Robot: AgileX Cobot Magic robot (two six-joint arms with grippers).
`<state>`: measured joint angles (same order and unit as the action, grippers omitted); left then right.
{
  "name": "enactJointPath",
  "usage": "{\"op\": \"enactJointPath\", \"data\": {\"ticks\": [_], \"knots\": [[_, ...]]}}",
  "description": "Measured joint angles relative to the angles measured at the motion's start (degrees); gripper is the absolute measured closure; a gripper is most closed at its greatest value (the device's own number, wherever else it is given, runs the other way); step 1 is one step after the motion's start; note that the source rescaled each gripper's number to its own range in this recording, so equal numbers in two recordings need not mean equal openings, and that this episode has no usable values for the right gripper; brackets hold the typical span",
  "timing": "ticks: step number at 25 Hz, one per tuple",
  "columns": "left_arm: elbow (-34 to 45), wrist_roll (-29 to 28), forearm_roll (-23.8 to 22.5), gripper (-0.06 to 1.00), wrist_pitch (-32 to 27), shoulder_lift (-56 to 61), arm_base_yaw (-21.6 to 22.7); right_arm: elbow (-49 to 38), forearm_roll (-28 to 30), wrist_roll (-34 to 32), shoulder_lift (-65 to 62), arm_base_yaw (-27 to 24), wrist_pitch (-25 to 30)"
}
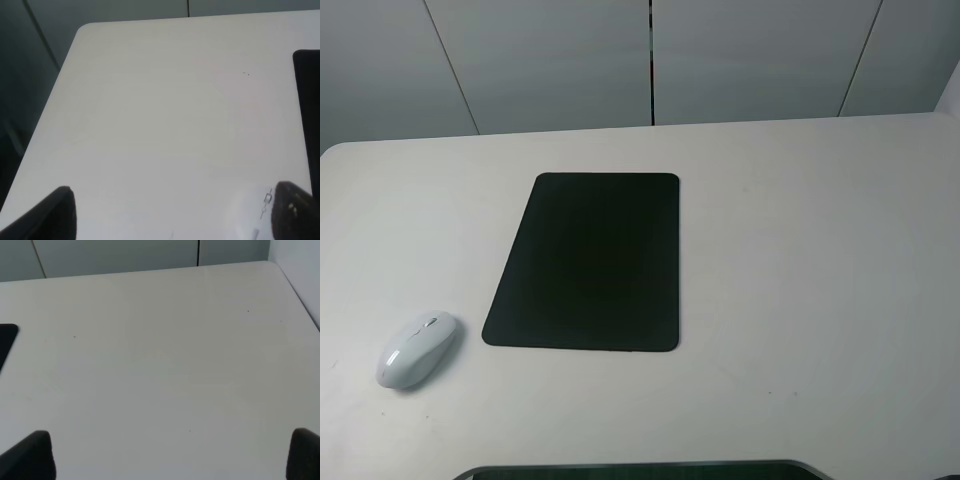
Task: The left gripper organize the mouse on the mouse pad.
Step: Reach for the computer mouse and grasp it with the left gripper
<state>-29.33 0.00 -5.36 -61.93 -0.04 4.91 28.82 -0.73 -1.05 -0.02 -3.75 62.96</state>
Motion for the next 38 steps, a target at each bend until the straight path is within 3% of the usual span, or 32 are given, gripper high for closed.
{"op": "enactJointPath", "data": {"ticks": [38], "knots": [[0.0, 0.5, -1.3, -0.06, 0.0, 0.0, 0.0, 0.0, 0.0, -0.9, 0.0, 0.0, 0.0]]}}
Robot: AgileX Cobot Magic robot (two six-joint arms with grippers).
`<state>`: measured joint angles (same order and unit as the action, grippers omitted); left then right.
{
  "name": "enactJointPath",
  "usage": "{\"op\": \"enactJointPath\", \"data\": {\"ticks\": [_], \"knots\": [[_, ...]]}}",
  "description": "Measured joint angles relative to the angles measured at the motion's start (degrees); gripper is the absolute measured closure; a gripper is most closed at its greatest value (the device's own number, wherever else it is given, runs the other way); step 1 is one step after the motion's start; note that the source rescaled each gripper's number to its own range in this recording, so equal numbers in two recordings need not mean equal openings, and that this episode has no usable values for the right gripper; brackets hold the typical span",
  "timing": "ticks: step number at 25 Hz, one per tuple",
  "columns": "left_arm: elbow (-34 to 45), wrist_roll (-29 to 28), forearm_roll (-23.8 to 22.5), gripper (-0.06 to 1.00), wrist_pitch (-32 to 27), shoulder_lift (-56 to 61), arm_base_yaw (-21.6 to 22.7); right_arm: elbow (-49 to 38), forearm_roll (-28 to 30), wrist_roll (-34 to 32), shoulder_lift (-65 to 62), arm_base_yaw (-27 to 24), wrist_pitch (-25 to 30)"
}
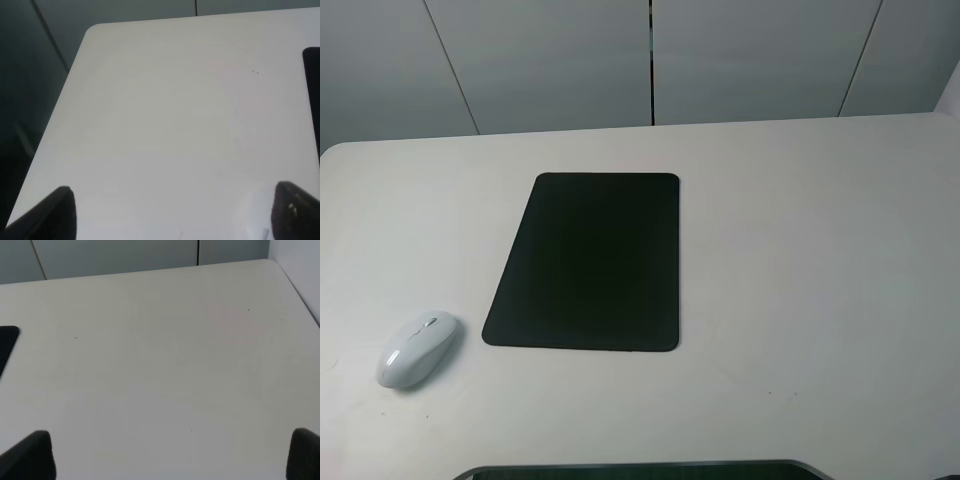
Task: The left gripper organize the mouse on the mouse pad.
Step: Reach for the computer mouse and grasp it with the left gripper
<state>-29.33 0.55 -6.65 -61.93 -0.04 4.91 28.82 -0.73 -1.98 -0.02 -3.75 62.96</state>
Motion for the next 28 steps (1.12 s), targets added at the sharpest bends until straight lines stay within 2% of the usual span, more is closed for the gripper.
{"op": "enactJointPath", "data": {"ticks": [4, 9, 13, 19, 28], "knots": [[0.0, 0.0, 0.3, -0.06, 0.0, 0.0, 0.0, 0.0, 0.0, 0.0, 0.0, 0.0, 0.0], [-3.6, 0.0, 1.3, -0.06, -3.7, -5.7, 0.0, 0.0, 0.0, 0.0, 0.0, 0.0, 0.0], [-9.0, 0.0, 1.5, -0.06, -7.2, -15.2, 0.0, 0.0, 0.0, 0.0, 0.0, 0.0, 0.0], [-15.2, 1.1, 1.9, -0.06, -8.2, -31.3, 0.0, 0.0, 0.0, 0.0, 0.0, 0.0, 0.0], [-17.1, 7.7, 3.4, -0.06, -8.0, -49.2, 0.0, 0.0, 0.0, 0.0, 0.0, 0.0, 0.0]]}}
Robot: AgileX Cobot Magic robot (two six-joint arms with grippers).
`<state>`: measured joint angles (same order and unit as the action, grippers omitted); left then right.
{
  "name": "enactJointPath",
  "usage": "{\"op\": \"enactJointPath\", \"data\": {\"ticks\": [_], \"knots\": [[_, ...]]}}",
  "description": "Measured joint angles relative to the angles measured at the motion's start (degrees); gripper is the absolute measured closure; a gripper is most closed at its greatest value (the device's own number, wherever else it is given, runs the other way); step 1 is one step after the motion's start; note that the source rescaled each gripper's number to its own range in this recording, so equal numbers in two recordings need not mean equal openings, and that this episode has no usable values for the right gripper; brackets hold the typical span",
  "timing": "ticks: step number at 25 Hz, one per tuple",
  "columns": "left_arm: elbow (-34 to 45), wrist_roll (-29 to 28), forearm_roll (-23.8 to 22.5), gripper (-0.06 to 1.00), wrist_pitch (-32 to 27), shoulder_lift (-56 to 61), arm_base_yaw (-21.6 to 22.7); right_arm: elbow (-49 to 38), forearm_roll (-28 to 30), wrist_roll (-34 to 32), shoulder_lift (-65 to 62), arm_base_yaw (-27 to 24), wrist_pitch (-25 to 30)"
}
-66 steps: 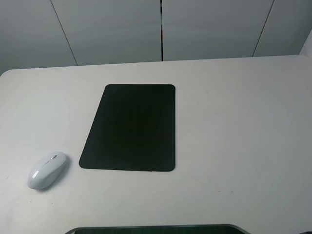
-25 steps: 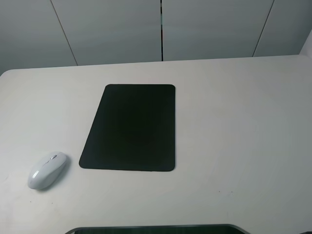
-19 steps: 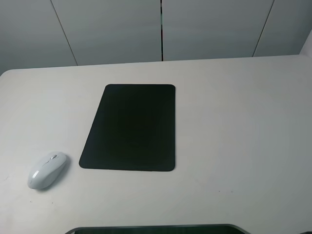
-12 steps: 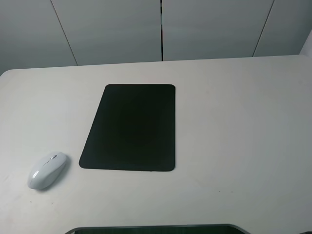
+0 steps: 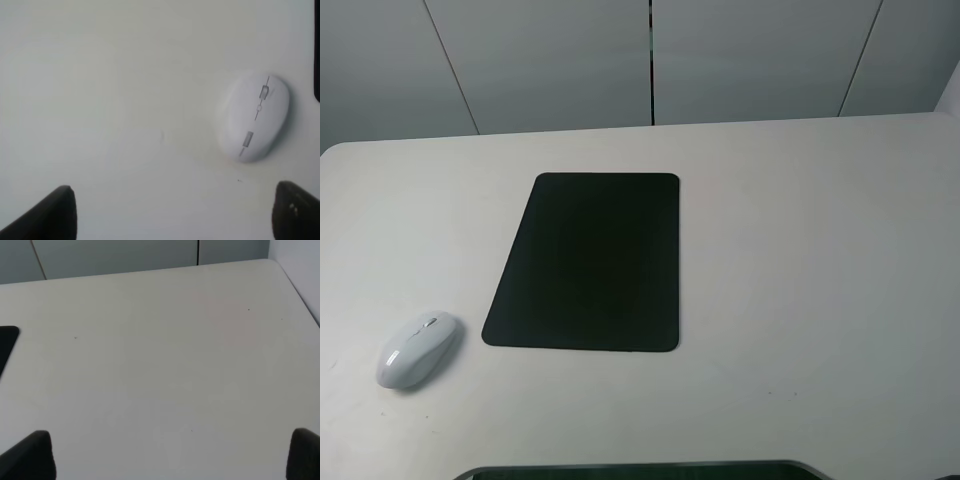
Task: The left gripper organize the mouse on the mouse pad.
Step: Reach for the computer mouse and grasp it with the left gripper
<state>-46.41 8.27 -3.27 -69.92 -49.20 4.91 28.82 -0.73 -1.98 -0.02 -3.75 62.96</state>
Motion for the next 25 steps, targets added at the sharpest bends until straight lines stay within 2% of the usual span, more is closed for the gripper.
{"op": "enactJointPath", "data": {"ticks": [5, 13, 19, 23, 25], "knots": [[0.0, 3.9, 0.2, -0.06, 0.2, -6.4, -4.0, 0.0, 0.0, 0.0, 0.0, 0.0, 0.0], [0.0, 5.0, 0.5, -0.06, 4.3, -17.1, -12.3, 0.0, 0.0, 0.0, 0.0, 0.0, 0.0], [0.0, 4.6, 0.7, -0.06, 6.1, -25.1, -14.7, 0.0, 0.0, 0.0, 0.0, 0.0, 0.0], [1.9, 3.8, 2.8, -0.06, 11.1, -29.1, -15.2, 0.0, 0.0, 0.0, 0.0, 0.0, 0.0], [3.9, 3.0, 2.4, -0.06, 13.6, -30.4, -15.1, 0.0, 0.0, 0.0, 0.0, 0.0, 0.0]]}}
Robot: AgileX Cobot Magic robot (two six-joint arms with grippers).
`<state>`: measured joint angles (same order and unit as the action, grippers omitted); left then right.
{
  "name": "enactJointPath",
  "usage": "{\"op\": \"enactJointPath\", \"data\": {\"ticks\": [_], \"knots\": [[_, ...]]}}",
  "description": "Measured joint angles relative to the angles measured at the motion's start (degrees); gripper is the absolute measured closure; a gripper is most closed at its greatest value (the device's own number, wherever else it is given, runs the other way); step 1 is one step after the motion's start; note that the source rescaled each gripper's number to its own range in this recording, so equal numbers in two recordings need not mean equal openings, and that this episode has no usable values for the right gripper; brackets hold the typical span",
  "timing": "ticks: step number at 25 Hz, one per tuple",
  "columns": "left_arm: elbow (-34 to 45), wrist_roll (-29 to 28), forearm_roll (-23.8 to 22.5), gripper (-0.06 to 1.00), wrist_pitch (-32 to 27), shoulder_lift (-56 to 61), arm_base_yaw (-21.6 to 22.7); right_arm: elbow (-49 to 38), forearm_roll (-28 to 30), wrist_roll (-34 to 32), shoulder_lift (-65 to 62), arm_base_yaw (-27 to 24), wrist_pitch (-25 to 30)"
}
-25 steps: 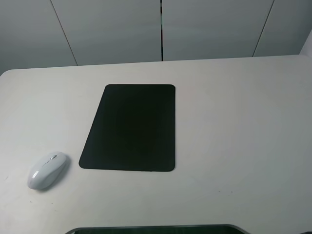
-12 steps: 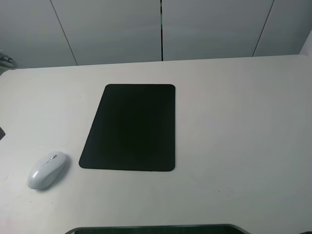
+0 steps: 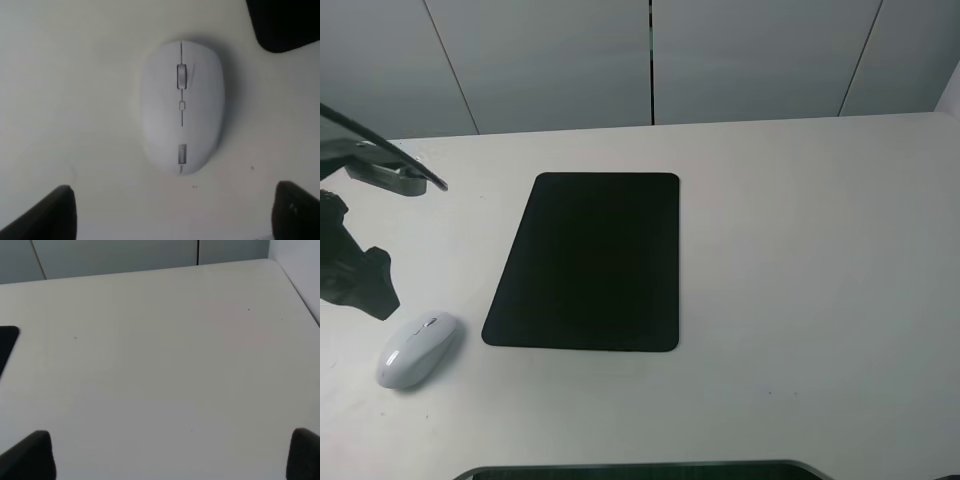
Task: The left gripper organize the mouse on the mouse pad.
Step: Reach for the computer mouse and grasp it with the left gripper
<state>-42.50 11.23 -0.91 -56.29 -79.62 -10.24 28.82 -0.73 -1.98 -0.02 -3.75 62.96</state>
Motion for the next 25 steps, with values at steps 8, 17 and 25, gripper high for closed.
{"op": "enactJointPath", "data": {"ticks": [8, 17, 25], "knots": [[5.0, -3.3, -3.9, -0.06, 6.5, -1.8, -1.8, 0.0, 0.0, 0.0, 0.0, 0.0, 0.0], [5.2, -5.5, -4.6, -0.06, 10.8, -7.2, -3.5, 0.0, 0.0, -0.1, 0.0, 0.0, 0.0], [5.2, -6.5, -5.8, -0.06, 12.7, -11.7, -4.2, 0.0, 0.0, -0.1, 0.0, 0.0, 0.0]]}}
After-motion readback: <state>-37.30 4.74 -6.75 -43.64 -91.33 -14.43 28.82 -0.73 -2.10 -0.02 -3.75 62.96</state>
